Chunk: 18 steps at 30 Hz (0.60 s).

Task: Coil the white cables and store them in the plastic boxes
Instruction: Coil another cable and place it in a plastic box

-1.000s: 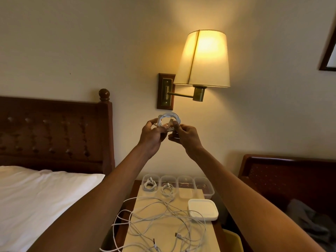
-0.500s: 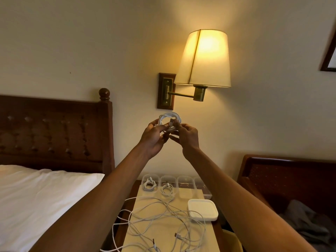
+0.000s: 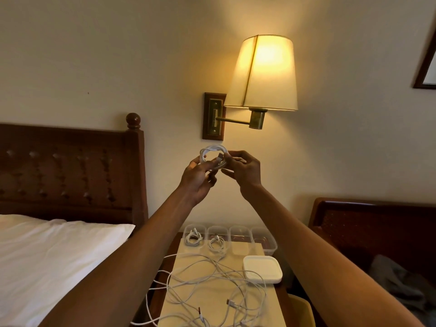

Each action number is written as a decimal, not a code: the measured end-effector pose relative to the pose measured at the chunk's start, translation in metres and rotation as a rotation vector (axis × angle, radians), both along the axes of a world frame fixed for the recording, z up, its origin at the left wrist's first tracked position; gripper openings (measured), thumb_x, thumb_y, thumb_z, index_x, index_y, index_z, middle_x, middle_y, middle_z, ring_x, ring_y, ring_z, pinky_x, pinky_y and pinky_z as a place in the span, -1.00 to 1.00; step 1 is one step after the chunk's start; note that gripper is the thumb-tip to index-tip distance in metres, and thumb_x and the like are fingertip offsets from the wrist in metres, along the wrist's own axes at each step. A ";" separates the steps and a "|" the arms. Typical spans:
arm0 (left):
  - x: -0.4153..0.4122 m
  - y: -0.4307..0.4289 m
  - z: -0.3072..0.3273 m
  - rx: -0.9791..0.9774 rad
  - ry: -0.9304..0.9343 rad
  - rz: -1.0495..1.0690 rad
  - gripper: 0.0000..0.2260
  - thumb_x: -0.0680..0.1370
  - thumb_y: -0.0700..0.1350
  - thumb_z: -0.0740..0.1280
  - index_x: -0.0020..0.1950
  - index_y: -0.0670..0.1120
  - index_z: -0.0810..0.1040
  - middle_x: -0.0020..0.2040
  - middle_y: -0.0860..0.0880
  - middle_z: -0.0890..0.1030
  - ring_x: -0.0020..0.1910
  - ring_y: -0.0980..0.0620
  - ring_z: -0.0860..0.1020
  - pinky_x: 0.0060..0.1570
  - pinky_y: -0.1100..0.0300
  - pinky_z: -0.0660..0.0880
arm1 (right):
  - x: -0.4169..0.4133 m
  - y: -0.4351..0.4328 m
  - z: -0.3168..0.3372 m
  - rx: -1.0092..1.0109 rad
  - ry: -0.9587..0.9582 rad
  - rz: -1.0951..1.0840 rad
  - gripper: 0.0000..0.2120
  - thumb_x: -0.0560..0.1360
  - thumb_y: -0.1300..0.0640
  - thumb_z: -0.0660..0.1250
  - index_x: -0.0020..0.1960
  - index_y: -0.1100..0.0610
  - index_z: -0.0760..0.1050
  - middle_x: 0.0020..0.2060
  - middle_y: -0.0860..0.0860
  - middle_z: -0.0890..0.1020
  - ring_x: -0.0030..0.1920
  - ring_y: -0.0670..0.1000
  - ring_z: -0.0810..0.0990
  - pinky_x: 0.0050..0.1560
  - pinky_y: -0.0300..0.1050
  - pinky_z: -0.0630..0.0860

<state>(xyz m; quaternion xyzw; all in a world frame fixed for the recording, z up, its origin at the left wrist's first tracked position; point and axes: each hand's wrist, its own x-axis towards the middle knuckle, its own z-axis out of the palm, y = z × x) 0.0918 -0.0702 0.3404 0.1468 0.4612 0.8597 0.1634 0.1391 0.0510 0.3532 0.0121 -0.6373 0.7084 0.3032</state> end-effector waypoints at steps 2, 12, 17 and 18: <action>0.000 0.001 -0.002 0.001 0.025 0.002 -0.51 0.52 -0.19 0.44 0.42 -0.02 0.40 0.33 -0.21 0.48 0.20 -0.15 0.47 -0.15 0.17 0.45 | 0.001 0.000 0.004 -0.044 -0.048 0.016 -0.82 0.53 0.23 0.37 0.10 0.28 0.57 -0.11 0.15 0.68 -0.12 0.07 0.70 -0.22 -0.19 0.61; -0.005 -0.003 0.001 0.050 0.064 0.146 -0.28 0.45 -0.30 0.49 0.53 -0.04 0.26 0.37 -0.21 0.44 0.22 -0.15 0.51 -0.03 0.17 0.56 | -0.001 0.002 0.003 -0.014 -0.102 -0.033 -0.81 0.51 0.28 0.39 0.11 0.28 0.61 -0.08 0.15 0.69 -0.10 0.06 0.70 -0.17 -0.21 0.62; -0.009 -0.002 -0.005 0.125 0.028 0.110 -0.26 0.37 -0.28 0.56 0.48 -0.06 0.35 0.35 -0.23 0.48 0.24 -0.22 0.54 0.01 0.09 0.61 | 0.001 -0.001 0.005 -0.022 -0.148 0.008 -0.84 0.52 0.28 0.37 0.08 0.29 0.60 -0.16 0.13 0.66 -0.19 0.03 0.67 -0.28 -0.27 0.54; -0.009 -0.002 -0.006 0.115 0.029 0.103 -0.28 0.36 -0.27 0.57 0.47 -0.06 0.37 0.34 -0.24 0.49 0.23 -0.23 0.55 -0.05 0.11 0.61 | 0.001 -0.002 0.004 -0.018 -0.147 0.007 -0.85 0.52 0.28 0.38 0.07 0.29 0.59 -0.16 0.15 0.66 -0.20 0.04 0.66 -0.29 -0.26 0.53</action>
